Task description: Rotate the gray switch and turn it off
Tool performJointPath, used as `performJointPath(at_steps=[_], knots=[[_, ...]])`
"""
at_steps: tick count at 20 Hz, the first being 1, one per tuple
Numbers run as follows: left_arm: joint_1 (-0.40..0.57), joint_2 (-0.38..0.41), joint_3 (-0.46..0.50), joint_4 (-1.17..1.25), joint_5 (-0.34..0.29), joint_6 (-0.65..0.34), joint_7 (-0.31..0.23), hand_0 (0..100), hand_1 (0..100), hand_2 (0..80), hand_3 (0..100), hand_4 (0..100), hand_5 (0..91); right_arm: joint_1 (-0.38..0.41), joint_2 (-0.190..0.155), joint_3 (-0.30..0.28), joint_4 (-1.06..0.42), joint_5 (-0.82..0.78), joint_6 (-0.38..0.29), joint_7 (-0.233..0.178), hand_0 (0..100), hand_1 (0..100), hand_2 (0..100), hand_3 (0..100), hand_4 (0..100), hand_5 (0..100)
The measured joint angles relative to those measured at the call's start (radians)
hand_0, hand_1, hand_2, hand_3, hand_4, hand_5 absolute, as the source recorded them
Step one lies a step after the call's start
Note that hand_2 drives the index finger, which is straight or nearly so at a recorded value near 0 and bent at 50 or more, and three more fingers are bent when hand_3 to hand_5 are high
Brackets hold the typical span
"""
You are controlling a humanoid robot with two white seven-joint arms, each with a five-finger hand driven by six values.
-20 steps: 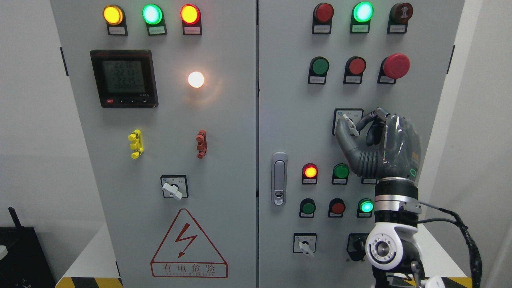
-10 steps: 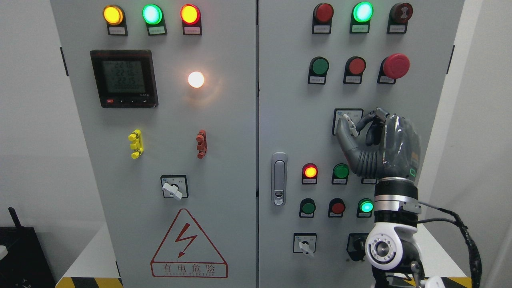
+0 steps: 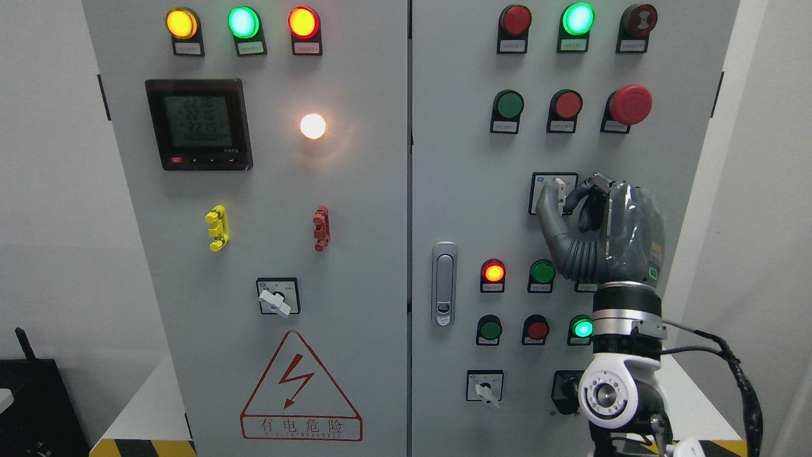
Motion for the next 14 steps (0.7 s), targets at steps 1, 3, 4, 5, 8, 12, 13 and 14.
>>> performJointPath(at_steps=[1, 3, 4, 5, 8, 12, 13, 14], knots=[[0.000, 0.000, 0.000, 0.000, 0.000, 0.000, 0.000, 12, 39, 0.0, 0, 0, 0.0, 0.000, 0.000, 0.000, 0.000, 0.000, 0.000, -0.001, 53, 42, 73, 100, 100, 100], [0.000, 0.000, 0.000, 0.000, 0.000, 0.000, 0.000, 12, 39, 0.0, 0, 0, 0.0, 0.000, 0.000, 0.000, 0.000, 0.000, 0.000, -0.003, 54, 36, 74, 100, 100, 100], [0.000, 0.000, 0.000, 0.000, 0.000, 0.000, 0.000, 12, 39, 0.0, 0, 0, 0.0, 0.000, 0.000, 0.000, 0.000, 0.000, 0.000, -0.003, 45, 36, 74, 100, 100, 100], [0.000, 0.000, 0.000, 0.000, 0.000, 0.000, 0.000, 12, 39, 0.0, 0, 0, 0.0, 0.000, 0.000, 0.000, -0.001, 0.000, 0.000, -0.003, 43, 35, 75, 100, 100, 100], [0.000, 0.000, 0.000, 0.000, 0.000, 0.000, 0.000, 12, 39, 0.0, 0, 0, 0.0, 0.000, 0.000, -0.001, -0.002, 0.000, -0.004, -0.004, 31, 35, 75, 100, 100, 100], [0.000, 0.000, 0.000, 0.000, 0.000, 0.000, 0.000, 12, 39, 0.0, 0, 0, 0.0, 0.001, 0.000, -0.001, -0.004, 0.000, -0.011, -0.004, 24, 36, 75, 100, 100, 100], [0.000, 0.000, 0.000, 0.000, 0.000, 0.000, 0.000, 12, 39, 0.0, 0, 0, 0.0, 0.002, 0.000, -0.001, -0.005, 0.000, -0.012, -0.004, 24, 36, 75, 100, 100, 100], [0.000, 0.000, 0.000, 0.000, 0.000, 0.000, 0.000, 12, 39, 0.0, 0, 0, 0.0, 0.004, 0.000, -0.002, -0.007, 0.000, -0.013, -0.004, 23, 36, 75, 100, 100, 100]])
